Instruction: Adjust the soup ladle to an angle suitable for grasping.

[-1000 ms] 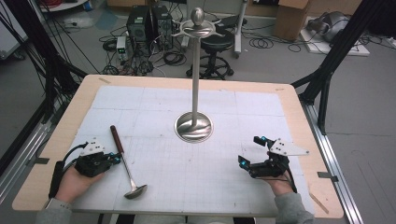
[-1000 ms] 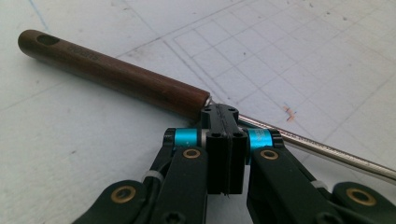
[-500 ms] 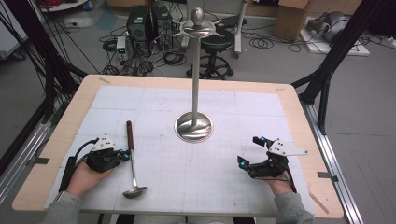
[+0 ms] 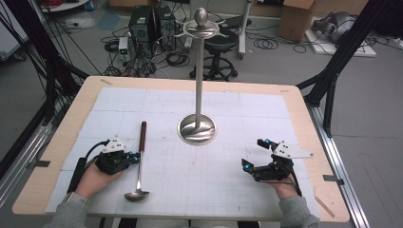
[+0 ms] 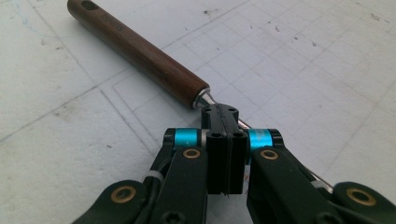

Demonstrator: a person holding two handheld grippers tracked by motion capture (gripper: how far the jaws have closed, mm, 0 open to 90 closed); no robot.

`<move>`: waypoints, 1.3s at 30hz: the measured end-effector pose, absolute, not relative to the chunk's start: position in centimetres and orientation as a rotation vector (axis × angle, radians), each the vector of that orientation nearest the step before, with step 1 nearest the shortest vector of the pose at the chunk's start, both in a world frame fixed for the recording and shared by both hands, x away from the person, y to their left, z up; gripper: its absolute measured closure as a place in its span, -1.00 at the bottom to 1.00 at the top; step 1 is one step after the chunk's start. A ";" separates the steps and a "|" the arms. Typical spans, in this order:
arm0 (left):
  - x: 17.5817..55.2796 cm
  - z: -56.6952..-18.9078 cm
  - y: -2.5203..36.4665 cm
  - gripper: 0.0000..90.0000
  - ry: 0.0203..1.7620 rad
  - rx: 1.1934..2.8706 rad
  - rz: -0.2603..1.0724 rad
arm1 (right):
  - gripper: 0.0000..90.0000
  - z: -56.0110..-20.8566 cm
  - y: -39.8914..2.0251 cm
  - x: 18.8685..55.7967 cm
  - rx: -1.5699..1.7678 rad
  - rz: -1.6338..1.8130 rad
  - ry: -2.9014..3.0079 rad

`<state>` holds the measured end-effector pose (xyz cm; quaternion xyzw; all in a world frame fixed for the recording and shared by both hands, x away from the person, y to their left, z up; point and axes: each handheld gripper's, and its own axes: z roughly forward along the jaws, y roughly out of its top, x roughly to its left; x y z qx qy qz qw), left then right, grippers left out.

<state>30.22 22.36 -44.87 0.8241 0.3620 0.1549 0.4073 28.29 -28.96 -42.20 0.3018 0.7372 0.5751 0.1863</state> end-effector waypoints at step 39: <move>29.8 -43.8 19.1 0.99 0.830 2.127 0.429 | -0.99 -42.2 -29.0 28.3 0.841 1.625 2.073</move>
